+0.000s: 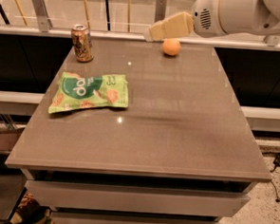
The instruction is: Knock orange can over
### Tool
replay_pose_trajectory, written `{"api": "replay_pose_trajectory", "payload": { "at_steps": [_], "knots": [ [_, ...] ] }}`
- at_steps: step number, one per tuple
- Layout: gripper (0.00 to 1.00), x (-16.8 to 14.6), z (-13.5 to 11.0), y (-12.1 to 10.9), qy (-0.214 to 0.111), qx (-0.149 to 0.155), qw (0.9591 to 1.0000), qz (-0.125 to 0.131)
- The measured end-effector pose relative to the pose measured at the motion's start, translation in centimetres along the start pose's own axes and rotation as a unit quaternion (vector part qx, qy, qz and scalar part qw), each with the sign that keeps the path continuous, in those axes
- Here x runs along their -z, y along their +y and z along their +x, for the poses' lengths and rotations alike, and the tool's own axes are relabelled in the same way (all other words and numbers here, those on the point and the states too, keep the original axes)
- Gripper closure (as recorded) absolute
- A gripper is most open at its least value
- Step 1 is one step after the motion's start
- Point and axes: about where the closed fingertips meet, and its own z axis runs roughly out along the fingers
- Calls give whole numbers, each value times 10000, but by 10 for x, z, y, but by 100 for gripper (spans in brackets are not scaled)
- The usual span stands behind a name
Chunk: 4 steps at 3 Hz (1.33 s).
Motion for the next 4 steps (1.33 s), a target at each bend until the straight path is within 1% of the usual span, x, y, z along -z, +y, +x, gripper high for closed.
{"api": "replay_pose_trajectory", "payload": {
  "at_steps": [1, 2, 3, 4],
  "knots": [
    [0, -21, 4, 1, -73, -122, 9997, 186],
    [0, -50, 6, 2, -413, -194, 9980, 447],
    [0, -74, -4, -3, -901, -200, 9939, 610],
    [0, -101, -15, -6, -1183, -146, 9913, 560]
  ]
}}
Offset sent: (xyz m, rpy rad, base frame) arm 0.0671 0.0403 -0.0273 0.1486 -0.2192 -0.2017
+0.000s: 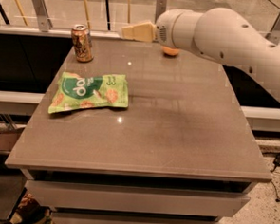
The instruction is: Knock orange can over
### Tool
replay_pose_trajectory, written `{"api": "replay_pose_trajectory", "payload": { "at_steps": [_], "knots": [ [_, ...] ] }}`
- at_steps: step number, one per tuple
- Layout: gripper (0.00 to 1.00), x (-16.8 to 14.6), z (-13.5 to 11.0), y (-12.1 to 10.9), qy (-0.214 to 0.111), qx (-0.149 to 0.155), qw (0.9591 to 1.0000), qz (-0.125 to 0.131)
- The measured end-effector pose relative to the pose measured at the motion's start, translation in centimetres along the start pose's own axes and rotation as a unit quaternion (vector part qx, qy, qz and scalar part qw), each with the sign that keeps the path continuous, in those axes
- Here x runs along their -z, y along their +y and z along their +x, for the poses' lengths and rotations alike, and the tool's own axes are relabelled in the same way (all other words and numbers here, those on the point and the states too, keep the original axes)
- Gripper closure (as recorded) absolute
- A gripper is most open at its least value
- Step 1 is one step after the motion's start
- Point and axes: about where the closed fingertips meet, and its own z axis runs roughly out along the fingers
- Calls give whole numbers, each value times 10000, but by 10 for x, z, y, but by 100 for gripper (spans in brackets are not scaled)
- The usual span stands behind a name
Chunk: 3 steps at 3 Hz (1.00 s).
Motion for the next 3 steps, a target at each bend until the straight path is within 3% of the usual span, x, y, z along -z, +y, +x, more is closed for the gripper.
{"api": "replay_pose_trajectory", "payload": {
  "at_steps": [1, 3],
  "knots": [
    [0, -30, -1, 1, -3, 14, 9998, -216],
    [0, -89, 10, 19, 388, -12, 9952, -903]
  ]
}}
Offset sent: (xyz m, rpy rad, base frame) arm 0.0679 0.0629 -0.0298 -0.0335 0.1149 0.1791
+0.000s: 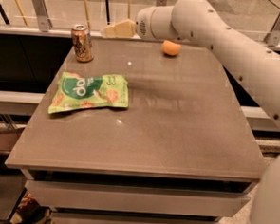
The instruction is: Knock orange can over
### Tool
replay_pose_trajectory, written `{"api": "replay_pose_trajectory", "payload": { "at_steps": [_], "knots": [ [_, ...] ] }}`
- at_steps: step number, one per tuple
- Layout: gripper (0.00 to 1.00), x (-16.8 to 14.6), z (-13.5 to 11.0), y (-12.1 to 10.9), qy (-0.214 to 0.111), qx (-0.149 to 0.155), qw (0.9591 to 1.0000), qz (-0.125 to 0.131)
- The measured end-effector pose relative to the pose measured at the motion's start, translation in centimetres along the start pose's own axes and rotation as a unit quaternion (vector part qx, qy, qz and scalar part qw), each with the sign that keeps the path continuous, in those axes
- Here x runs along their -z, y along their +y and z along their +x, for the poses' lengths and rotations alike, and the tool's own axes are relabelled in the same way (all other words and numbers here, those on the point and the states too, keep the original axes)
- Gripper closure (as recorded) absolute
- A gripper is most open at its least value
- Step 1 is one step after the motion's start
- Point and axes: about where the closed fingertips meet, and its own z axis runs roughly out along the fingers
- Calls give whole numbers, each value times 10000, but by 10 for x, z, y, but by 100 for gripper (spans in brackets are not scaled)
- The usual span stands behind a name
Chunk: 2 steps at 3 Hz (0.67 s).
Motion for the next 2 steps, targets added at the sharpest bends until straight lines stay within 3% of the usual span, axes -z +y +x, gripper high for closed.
{"api": "replay_pose_trajectory", "payload": {
  "at_steps": [2],
  "knots": [
    [0, -46, 7, 23, 52, -5, 9985, -546]
  ]
}}
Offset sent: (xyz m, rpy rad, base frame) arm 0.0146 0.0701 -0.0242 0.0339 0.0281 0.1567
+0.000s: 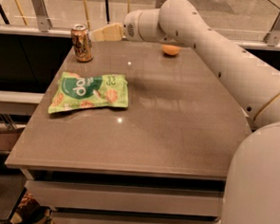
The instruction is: Knock orange can over
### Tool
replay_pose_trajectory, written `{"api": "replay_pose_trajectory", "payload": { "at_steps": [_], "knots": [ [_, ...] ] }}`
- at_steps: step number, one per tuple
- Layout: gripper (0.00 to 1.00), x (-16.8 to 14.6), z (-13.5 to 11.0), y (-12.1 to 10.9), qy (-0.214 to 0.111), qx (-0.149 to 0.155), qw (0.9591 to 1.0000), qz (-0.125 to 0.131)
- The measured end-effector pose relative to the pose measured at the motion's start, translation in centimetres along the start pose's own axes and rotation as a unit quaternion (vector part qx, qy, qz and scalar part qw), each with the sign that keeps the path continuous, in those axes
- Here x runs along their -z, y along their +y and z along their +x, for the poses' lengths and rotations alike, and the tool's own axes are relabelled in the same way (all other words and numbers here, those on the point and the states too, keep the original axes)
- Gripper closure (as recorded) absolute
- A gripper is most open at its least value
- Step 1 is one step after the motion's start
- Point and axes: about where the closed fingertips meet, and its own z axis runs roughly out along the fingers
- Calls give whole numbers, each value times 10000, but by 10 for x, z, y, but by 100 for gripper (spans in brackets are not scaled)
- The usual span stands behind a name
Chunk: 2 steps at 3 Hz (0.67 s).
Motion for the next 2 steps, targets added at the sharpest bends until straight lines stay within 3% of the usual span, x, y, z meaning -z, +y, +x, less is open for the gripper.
{"api": "replay_pose_trajectory", "payload": {
  "at_steps": [2],
  "knots": [
    [0, -39, -5, 28, -337, -57, 9991, -245]
  ]
}}
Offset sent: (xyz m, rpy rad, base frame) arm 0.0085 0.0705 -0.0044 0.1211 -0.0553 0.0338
